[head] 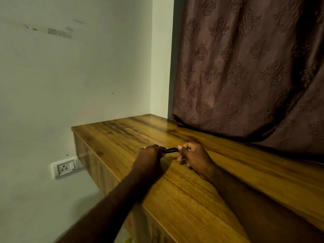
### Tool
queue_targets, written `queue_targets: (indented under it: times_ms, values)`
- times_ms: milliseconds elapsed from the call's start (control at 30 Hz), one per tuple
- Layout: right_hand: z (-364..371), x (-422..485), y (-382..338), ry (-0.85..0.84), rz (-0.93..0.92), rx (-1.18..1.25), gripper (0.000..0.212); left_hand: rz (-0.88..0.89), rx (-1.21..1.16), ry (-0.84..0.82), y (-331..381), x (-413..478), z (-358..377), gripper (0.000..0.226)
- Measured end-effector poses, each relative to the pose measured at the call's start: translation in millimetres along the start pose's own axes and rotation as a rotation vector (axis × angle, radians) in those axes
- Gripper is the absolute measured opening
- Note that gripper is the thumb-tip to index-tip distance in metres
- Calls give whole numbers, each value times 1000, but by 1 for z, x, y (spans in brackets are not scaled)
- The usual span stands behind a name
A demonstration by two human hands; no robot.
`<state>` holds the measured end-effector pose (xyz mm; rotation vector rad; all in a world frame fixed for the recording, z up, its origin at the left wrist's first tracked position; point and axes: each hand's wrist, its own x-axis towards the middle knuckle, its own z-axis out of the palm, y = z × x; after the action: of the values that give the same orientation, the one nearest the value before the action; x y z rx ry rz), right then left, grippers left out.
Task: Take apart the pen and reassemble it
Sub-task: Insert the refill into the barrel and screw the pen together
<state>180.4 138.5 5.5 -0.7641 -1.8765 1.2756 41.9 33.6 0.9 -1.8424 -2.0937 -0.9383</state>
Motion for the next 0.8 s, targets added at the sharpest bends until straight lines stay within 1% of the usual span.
queue_targets:
  times_ms: [67, 167, 200, 233, 300, 367, 433, 500, 567, 700, 800]
  values:
    - [0, 1, 0, -11, 9, -46, 23, -3, -6, -20, 2, -1, -1, 20]
    - [-2, 3, 4, -40, -8, -20, 17, -7, -26, -55, 5, -2, -4, 33]
    - [-2, 4, 6, -54, -31, -39, 16, -6, -25, -66, 5, -1, -4, 33]
    - [-3, 4, 8, -65, -61, -99, 15, -10, -16, -81, 4, -1, -4, 29]
    - [-5, 5, 11, -46, -136, -310, 10, -26, -13, -84, 2, 0, -3, 16]
    - [-9, 8, 14, -14, -183, -481, 8, -83, -42, -42, 1, -2, -4, 19]
    - [-11, 11, 17, -32, -191, -508, 8, -140, -53, -19, -4, -5, -9, 20]
    - [-9, 15, 19, -60, -198, -587, 7, -150, 1, -57, -13, -7, -16, 15]
    - [-3, 20, 19, -84, -207, -681, 8, -182, 28, -70, -23, -9, -22, 15]
    - [6, 28, 18, -79, -202, -727, 9, -191, 43, -59, -33, -10, -27, 18]
    - [6, 32, 21, -67, -196, -735, 10, -265, -51, -75, -35, -6, -26, 18]
